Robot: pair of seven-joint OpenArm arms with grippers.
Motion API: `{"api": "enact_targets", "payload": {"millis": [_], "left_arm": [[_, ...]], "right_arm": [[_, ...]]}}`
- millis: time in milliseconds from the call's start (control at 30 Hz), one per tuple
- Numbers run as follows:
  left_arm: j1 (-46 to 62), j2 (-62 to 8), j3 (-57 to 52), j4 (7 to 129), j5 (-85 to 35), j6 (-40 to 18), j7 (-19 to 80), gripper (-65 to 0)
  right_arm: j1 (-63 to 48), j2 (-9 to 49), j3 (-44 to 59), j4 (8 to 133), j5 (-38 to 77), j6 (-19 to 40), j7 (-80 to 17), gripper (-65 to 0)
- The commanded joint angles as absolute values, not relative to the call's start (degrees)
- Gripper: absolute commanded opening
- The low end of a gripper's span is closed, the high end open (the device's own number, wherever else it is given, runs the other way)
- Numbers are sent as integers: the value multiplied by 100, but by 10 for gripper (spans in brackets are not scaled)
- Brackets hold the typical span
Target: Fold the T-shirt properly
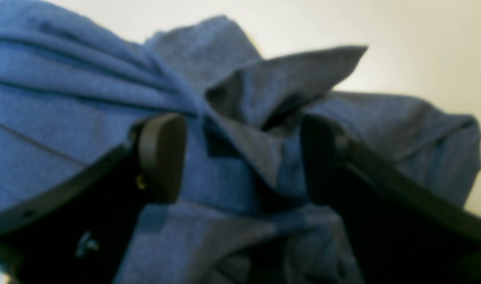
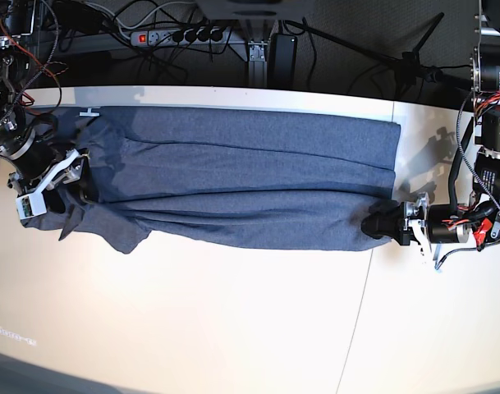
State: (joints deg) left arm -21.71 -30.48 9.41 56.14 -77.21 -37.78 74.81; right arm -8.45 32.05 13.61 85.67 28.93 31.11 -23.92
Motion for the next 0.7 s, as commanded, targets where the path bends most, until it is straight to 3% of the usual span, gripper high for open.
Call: {"api": "enact_targets", "payload": {"millis": [0,333,433,667], "left_arm": [[-2403,-3133,904,5706,-7894,-4000,7476,-317],[-2558,-3159,902,5706,-8149,-4000,7631,-317],[-2558,-3159,904,5706,-8167,-4000,7631,-317],[-2622,-3155,904,5706,-8167,-4000,7607,-317]], "right_arm": [[-731,3317,1439,8748,3002,3192,-2281,-206],[-373,3317,1577,8945,3002,3057,-2657,-206],[-69,3315,1579,8490,3234,2718,-2906,-206],[1015,3284,1579,7124,4007,2720,-3721,-206]]}}
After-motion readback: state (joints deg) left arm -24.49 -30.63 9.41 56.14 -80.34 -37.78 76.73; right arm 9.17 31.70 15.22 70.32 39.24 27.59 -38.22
